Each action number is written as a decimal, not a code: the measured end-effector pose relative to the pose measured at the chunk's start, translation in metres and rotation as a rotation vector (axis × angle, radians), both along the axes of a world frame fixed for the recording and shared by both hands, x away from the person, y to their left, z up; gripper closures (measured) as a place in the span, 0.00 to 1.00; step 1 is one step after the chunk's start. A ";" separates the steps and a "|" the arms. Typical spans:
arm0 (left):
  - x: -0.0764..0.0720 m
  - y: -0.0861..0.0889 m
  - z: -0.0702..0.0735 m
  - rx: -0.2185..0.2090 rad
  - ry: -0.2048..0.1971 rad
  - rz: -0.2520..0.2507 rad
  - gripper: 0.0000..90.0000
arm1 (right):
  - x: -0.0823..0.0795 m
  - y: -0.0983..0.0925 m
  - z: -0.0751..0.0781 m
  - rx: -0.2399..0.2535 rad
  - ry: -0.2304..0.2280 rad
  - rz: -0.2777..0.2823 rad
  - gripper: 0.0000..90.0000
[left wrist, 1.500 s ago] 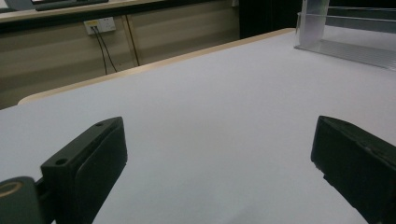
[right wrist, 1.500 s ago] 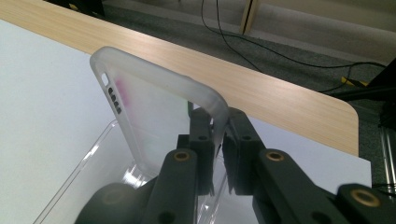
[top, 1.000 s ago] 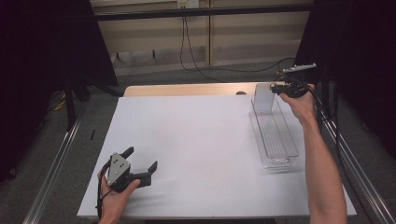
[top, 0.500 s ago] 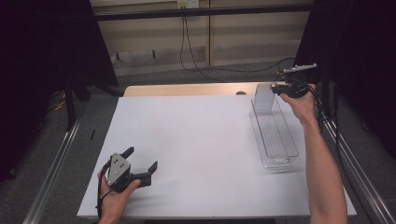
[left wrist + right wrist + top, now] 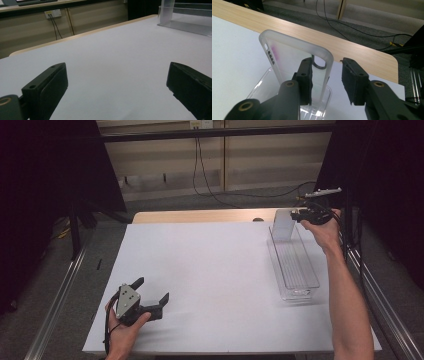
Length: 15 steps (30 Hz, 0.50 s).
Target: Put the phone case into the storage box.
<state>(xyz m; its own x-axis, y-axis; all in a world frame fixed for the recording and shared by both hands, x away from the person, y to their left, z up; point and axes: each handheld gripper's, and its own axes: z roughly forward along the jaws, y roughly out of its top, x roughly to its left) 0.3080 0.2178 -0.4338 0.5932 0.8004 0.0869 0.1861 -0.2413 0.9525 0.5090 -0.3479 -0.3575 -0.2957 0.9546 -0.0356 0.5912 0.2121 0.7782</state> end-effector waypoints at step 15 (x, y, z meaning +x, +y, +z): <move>0.000 -0.001 0.001 -0.009 -0.004 0.002 0.04 | -0.005 -0.004 -0.003 0.011 -0.008 -0.059 0.26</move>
